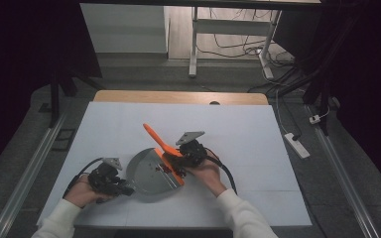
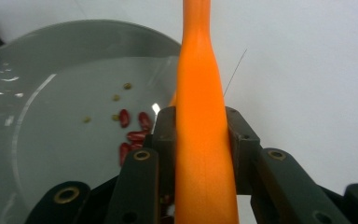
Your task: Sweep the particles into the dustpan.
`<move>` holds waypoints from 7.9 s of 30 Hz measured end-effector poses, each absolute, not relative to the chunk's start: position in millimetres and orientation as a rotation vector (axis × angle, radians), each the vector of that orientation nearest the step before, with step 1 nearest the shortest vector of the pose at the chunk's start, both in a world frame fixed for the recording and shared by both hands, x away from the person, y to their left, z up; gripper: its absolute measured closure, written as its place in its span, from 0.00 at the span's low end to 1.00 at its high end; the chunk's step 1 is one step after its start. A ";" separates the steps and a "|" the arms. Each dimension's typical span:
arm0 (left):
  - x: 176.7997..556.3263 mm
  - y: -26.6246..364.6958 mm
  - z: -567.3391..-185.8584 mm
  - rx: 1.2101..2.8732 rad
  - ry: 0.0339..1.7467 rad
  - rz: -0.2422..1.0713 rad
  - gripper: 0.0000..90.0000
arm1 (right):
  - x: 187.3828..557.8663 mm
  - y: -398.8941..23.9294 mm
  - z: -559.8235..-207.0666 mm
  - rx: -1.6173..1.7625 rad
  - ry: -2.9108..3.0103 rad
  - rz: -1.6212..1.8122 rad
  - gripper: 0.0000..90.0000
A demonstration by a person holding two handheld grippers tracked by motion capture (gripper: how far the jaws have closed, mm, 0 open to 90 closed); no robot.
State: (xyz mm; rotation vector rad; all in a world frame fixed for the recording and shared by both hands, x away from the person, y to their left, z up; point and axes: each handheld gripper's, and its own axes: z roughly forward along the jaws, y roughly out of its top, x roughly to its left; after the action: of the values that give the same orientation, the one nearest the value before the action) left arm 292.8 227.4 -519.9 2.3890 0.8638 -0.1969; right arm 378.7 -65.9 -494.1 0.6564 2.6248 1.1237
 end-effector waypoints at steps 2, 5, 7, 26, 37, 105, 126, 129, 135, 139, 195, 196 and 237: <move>292.9 227.4 -520.0 2.390 0.863 -0.197 0.68 | 376.0 -64.2 -492.8 0.638 2.624 1.122 0.78; 293.1 227.6 -520.0 2.390 0.863 -0.195 0.68 | 375.1 -64.9 -488.7 0.633 2.652 1.219 0.78; 293.2 227.6 -520.1 2.390 0.863 -0.198 0.68 | 373.7 -65.2 -485.2 0.618 2.639 1.231 0.78; 292.7 227.5 -520.1 2.390 0.865 -0.197 0.68 | 388.2 -88.9 -492.4 0.731 2.539 1.060 0.78; 292.6 227.2 -520.4 2.388 0.869 -0.197 0.68 | 378.9 -77.0 -494.3 0.704 2.593 1.114 0.78; 287.8 232.2 -517.5 2.407 0.870 -0.217 0.68 | 359.8 -89.0 -496.6 0.832 2.528 1.154 0.78; 288.5 231.6 -517.8 2.410 0.867 -0.218 0.68 | 337.2 -62.5 -498.0 0.822 2.562 1.407 0.78; 288.3 231.6 -517.9 2.407 0.867 -0.221 0.68 | 334.9 -62.1 -490.8 0.778 2.536 1.418 0.78; 288.4 231.7 -518.0 2.409 0.865 -0.221 0.68 | 344.9 -84.4 -477.1 0.821 2.440 1.417 0.78; 288.4 231.7 -518.1 2.409 0.866 -0.221 0.68 | 351.6 -97.9 -473.8 0.855 2.402 1.388 0.78; 288.2 248.8 -516.0 2.270 0.904 -0.138 0.68 | 339.6 -92.2 -462.8 0.783 2.370 1.529 0.78; 288.6 250.8 -515.1 2.258 0.911 -0.132 0.68 | 340.1 -93.5 -462.0 0.788 2.365 1.530 0.78; 263.1 255.0 -508.4 2.000 1.196 0.019 0.68 | 325.6 -200.0 -464.1 0.787 2.417 1.384 0.78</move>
State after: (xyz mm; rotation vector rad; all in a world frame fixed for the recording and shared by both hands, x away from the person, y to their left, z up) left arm 263.1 255.0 -508.4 1.9998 1.1961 0.0192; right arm 325.6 -200.0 -464.1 0.7867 2.4174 1.3841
